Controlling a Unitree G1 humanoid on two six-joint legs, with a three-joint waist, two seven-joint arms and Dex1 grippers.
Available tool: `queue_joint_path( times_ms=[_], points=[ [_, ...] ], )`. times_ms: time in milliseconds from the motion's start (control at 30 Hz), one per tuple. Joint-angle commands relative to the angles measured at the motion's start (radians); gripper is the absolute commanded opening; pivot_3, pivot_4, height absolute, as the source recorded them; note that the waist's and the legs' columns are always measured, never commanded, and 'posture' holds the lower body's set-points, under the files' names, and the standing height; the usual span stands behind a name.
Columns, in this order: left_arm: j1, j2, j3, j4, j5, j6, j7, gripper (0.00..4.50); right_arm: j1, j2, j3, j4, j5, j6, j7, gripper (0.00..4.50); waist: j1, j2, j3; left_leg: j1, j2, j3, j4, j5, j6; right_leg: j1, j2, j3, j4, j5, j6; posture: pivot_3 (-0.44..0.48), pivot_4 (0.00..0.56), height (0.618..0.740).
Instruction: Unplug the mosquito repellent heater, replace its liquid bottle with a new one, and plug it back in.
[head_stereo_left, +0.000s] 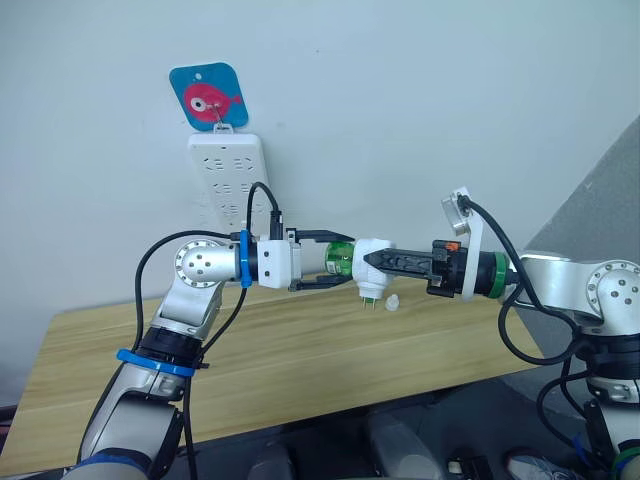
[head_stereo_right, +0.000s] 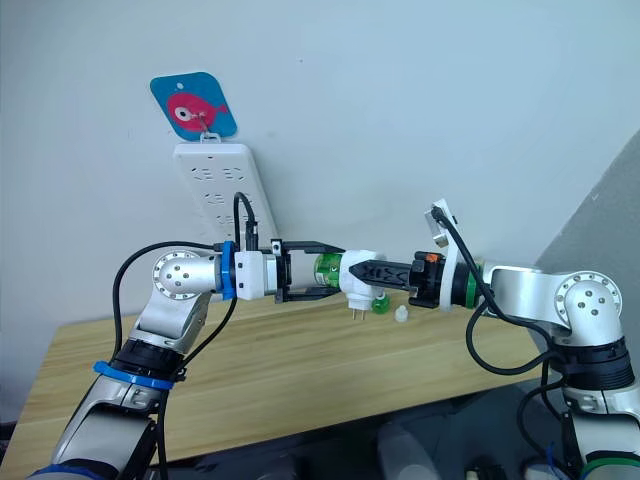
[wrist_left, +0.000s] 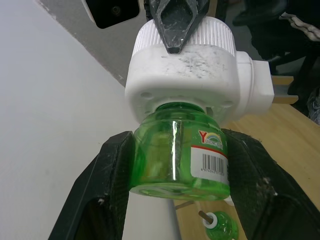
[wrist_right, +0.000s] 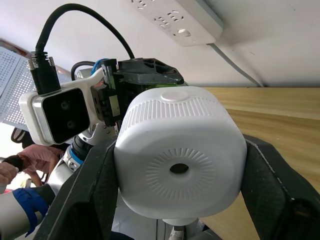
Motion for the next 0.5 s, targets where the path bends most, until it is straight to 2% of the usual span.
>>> queue_joint_path(
  times_ms=[33, 67, 100, 233, 367, 500],
  points=[
    [-0.013, 0.013, 0.028, -0.034, -0.041, 0.025, -0.012, 2.34, 0.001, -0.011, -0.042, -0.017, 0.024, -0.013, 0.022, 3.99, 0.0, 0.0, 0.0, 0.0, 0.0, 0.0, 0.0, 0.0, 0.0, 0.0, 0.0, 0.0, 0.0, 0.0, 0.0, -0.243, 0.072, 0.74],
    [-0.014, 0.015, 0.028, -0.036, -0.047, 0.038, -0.017, 2.34, 0.003, -0.013, -0.045, -0.018, 0.024, -0.013, 0.026, 4.39, 0.0, 0.0, 0.0, 0.0, 0.0, 0.0, 0.0, 0.0, 0.0, 0.0, 0.0, 0.0, 0.0, 0.0, 0.0, -0.243, 0.072, 0.74],
    [-0.014, 0.018, 0.027, -0.038, -0.052, 0.051, -0.024, 2.34, 0.004, -0.017, -0.052, -0.02, 0.024, -0.012, 0.037, 4.5, 0.0, 0.0, 0.0, 0.0, 0.0, 0.0, 0.0, 0.0, 0.0, 0.0, 0.0, 0.0, 0.0, 0.0, 0.0, -0.243, 0.072, 0.74],
    [-0.013, 0.029, 0.03, -0.054, -0.079, 0.124, -0.041, 2.34, 0.014, -0.045, -0.068, -0.027, 0.024, -0.01, 0.064, 4.5, 0.0, 0.0, 0.0, 0.0, 0.0, 0.0, 0.0, 0.0, 0.0, 0.0, 0.0, 0.0, 0.0, 0.0, 0.0, -0.25, 0.077, 0.74],
    [-0.003, 0.046, 0.046, -0.101, -0.153, 0.351, -0.025, 2.34, 0.054, -0.194, -0.097, -0.077, 0.004, 0.028, 0.139, 4.5, 0.002, 0.0, 0.0, 0.0, 0.0, 0.0, 0.0, 0.0, 0.0, 0.0, 0.0, 0.0, 0.0, -0.001, 0.002, -0.255, 0.08, 0.74],
    [0.014, 0.087, 0.063, -0.171, -0.293, 0.704, -0.025, 2.34, 0.142, -0.328, -0.159, -0.261, -0.32, 0.026, 0.459, 4.5, 0.002, 0.0, 0.0, 0.0, 0.001, -0.001, 0.0, 0.0, 0.0, 0.0, 0.0, -0.001, 0.0, -0.003, 0.004, -0.263, 0.08, 0.74]
  ],
)
